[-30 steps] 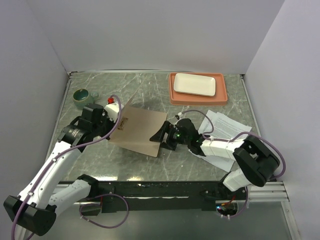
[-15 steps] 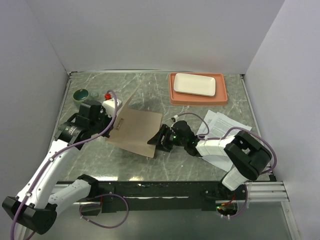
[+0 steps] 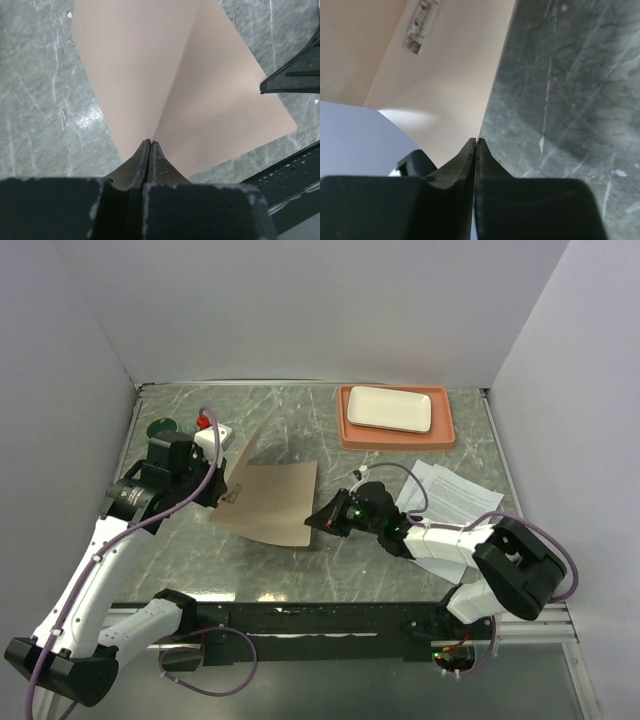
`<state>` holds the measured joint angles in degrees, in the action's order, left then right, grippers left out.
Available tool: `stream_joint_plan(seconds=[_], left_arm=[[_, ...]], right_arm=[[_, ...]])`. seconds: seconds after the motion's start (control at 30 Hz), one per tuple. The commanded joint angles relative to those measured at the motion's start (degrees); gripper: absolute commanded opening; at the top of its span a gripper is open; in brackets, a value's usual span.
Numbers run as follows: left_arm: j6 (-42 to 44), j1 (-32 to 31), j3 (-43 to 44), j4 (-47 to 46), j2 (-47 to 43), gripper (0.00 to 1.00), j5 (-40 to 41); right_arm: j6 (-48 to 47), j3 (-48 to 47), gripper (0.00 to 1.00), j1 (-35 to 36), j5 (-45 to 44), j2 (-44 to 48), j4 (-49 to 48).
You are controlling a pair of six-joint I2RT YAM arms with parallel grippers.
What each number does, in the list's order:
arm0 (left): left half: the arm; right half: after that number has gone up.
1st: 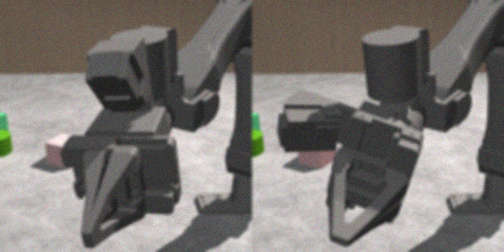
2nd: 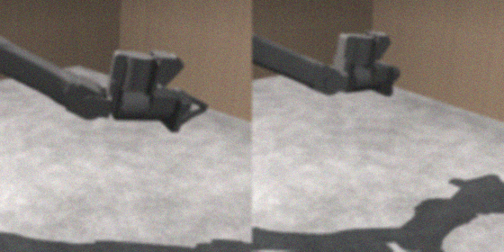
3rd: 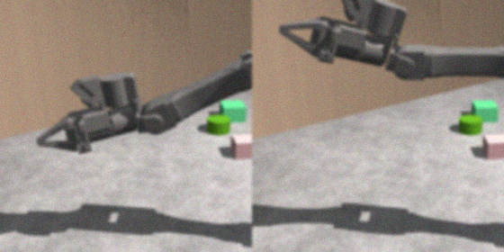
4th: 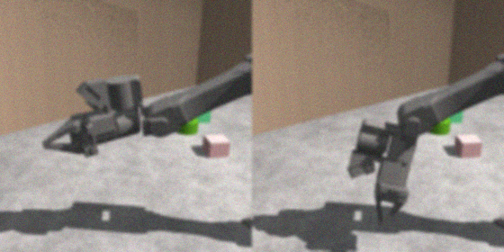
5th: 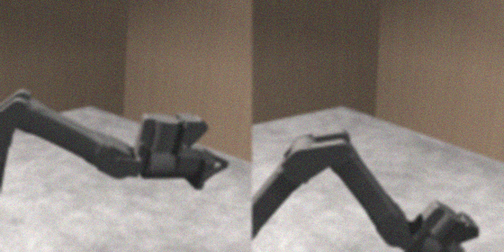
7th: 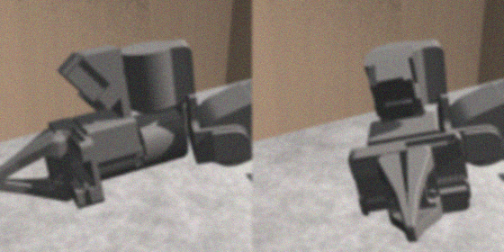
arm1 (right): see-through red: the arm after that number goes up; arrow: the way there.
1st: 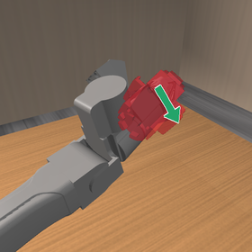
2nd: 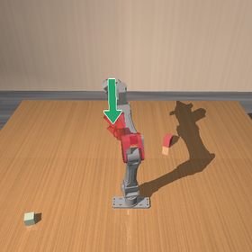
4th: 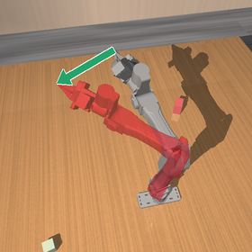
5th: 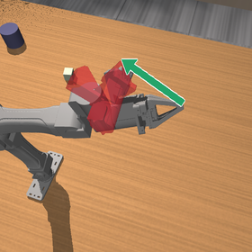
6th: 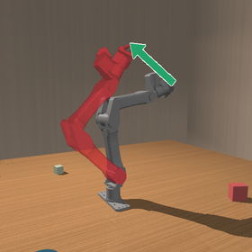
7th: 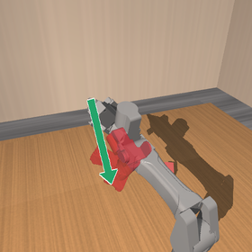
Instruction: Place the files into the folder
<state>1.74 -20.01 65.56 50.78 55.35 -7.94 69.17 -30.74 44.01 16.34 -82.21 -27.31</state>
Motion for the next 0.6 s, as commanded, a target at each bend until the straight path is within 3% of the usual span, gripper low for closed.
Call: stream_joint_plan(seconds=[0.0, 0.3, 0.4, 0.53, 0.57], left_arm=[[-4.20, 1.55, 2.12, -1.57, -0.77, 0.01, -4.79], [-5.96, 5.06, 0.89, -2.01, -1.04, 0.02, -5.94], [-6.04, 6.47, 0.62, -1.74, -0.69, 0.28, -6.03], [-6.22, 7.88, -0.52, -0.43, -0.60, 0.72, -5.77], [-6.05, 8.06, -0.61, 0.62, -0.68, 0.76, -5.33]], right_arm=[[-3.76, -3.09, 0.00, 0.29, -3.50, 5.74, 5.13], [-15.44, -10.28, 0.00, 0.29, -13.16, 18.66, 25.52], [-20.63, -14.42, 0.00, 0.20, -15.63, 21.21, 34.33], [-25.83, -17.24, 0.00, 0.20, -15.37, 22.27, 40.66], [-26.45, -17.59, 0.00, 0.20, -14.94, 22.36, 42.50]])
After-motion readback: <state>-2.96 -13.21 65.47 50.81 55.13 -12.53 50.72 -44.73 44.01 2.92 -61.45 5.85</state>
